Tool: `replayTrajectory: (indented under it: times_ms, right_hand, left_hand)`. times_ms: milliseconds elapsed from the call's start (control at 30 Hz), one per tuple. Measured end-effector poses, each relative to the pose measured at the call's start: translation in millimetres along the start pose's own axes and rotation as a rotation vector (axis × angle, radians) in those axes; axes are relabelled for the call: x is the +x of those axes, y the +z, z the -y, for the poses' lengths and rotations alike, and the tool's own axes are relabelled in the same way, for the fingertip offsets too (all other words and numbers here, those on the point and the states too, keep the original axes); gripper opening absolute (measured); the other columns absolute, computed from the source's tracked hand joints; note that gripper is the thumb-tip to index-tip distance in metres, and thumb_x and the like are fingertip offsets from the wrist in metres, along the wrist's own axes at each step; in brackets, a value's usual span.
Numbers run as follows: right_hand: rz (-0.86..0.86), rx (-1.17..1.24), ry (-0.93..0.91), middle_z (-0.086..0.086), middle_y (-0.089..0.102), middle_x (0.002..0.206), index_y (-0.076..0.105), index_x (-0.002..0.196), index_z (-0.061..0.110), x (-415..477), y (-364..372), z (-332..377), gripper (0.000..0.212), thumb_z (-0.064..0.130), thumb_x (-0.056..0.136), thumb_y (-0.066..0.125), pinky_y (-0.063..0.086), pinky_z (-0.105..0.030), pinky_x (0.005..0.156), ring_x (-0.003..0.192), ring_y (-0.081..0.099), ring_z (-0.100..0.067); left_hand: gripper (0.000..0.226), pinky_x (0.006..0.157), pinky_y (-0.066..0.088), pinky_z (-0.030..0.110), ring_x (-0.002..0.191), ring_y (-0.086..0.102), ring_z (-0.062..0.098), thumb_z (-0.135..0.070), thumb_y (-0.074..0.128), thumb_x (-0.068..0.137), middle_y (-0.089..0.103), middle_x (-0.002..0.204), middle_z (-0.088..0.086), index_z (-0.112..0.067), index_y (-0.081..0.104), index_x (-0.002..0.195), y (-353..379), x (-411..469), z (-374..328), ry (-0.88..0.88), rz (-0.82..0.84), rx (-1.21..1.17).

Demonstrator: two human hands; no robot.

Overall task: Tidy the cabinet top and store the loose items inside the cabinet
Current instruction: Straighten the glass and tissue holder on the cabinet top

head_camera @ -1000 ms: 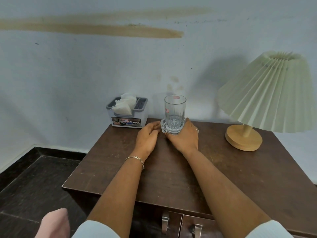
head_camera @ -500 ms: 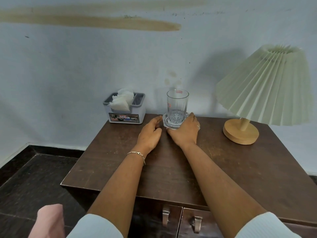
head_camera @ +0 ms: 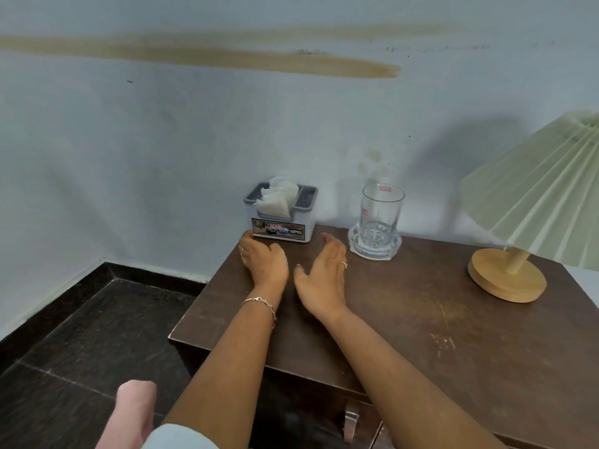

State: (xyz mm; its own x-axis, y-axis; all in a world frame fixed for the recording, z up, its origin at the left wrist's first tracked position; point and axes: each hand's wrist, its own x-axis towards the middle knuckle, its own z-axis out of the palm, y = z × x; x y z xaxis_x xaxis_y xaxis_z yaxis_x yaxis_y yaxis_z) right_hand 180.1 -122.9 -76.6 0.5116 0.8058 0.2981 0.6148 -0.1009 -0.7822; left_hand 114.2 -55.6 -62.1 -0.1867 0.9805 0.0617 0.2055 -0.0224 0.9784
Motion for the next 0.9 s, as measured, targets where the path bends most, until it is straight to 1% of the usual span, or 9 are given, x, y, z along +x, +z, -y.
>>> replayTrajectory:
  times_ms: [100,233,367,433,567,700,767,800,900]
  right_hand:
    - [0.074,0.005,0.004,-0.015,0.021,0.155,0.016,0.149,0.000,17,8,3,0.074,0.009,0.087,0.054,0.014,-0.029,0.118,0.145,0.018,-0.025]
    - [0.087,-0.053,0.065,-0.015,0.019,0.158,0.010,0.152,0.001,39,14,4,0.079,0.005,0.085,0.052,0.014,-0.036,0.121,0.147,0.017,-0.026]
    - [0.102,-0.075,0.081,-0.012,0.022,0.158,0.010,0.152,0.003,47,19,6,0.080,0.001,0.083,0.051,0.012,-0.044,0.121,0.146,0.022,-0.026]
    - [0.102,-0.068,0.084,-0.010,0.024,0.157,0.012,0.152,0.004,46,19,6,0.079,0.000,0.082,0.049,0.009,-0.045,0.121,0.145,0.024,-0.026]
    - [0.083,-0.067,0.103,-0.007,0.025,0.157,0.014,0.152,0.005,41,16,3,0.078,0.001,0.083,0.049,0.003,-0.045,0.122,0.145,0.024,-0.021]
    - [0.055,-0.032,0.116,-0.009,0.033,0.152,0.021,0.150,0.004,37,13,2,0.075,0.000,0.080,0.050,0.007,-0.045,0.121,0.143,0.029,-0.024]
    - [0.043,-0.027,0.106,-0.011,0.036,0.150,0.024,0.149,0.004,36,12,1,0.074,0.001,0.080,0.051,0.013,-0.045,0.120,0.141,0.032,-0.026]
    - [0.035,-0.024,0.102,-0.012,0.036,0.150,0.023,0.149,0.003,35,12,1,0.074,0.002,0.081,0.053,0.016,-0.044,0.120,0.141,0.031,-0.026]
    - [0.033,-0.011,0.092,-0.015,0.030,0.153,0.020,0.149,0.001,29,8,2,0.075,0.004,0.083,0.055,0.018,-0.035,0.119,0.143,0.025,-0.026]
  left_hand:
    - [0.063,0.119,0.022,0.040,0.142,0.027,0.027,0.002,0.042,0.090,0.026,0.154,0.013,-0.007,0.022,0.148,-12,28,6,0.003,0.106,0.037]
    - [0.070,0.120,0.022,0.043,0.146,0.022,0.024,-0.001,0.042,0.091,0.017,0.160,0.007,-0.018,0.013,0.153,-14,48,8,0.017,0.222,0.039]
    - [0.069,0.109,0.041,0.045,0.132,0.046,0.022,-0.011,0.044,0.081,0.045,0.146,0.003,-0.028,0.029,0.145,-8,67,25,0.076,0.271,0.032]
    - [0.067,0.107,0.043,0.046,0.130,0.048,0.021,-0.013,0.045,0.080,0.050,0.143,0.002,-0.028,0.031,0.144,-10,66,24,0.067,0.286,0.024]
    - [0.050,0.105,0.044,0.042,0.123,0.052,0.019,-0.005,0.046,0.091,0.057,0.133,0.002,-0.025,0.041,0.137,-16,46,7,0.129,0.311,0.017]
    - [0.051,0.107,0.043,0.041,0.123,0.052,0.018,0.000,0.042,0.090,0.057,0.132,0.002,-0.022,0.042,0.136,-18,39,8,0.187,0.331,0.050]
    - [0.059,0.112,0.037,0.041,0.128,0.046,0.015,0.002,0.040,0.089,0.050,0.138,-0.003,-0.019,0.035,0.144,-18,39,10,0.196,0.350,0.093]
    - [0.065,0.115,0.032,0.040,0.133,0.041,0.014,0.003,0.039,0.089,0.044,0.143,-0.003,-0.018,0.025,0.150,-19,38,11,0.185,0.357,0.123]
    - [0.074,0.120,0.020,0.039,0.146,0.021,0.021,0.003,0.039,0.090,0.020,0.159,0.005,-0.014,0.005,0.154,-22,31,11,0.139,0.343,0.181]
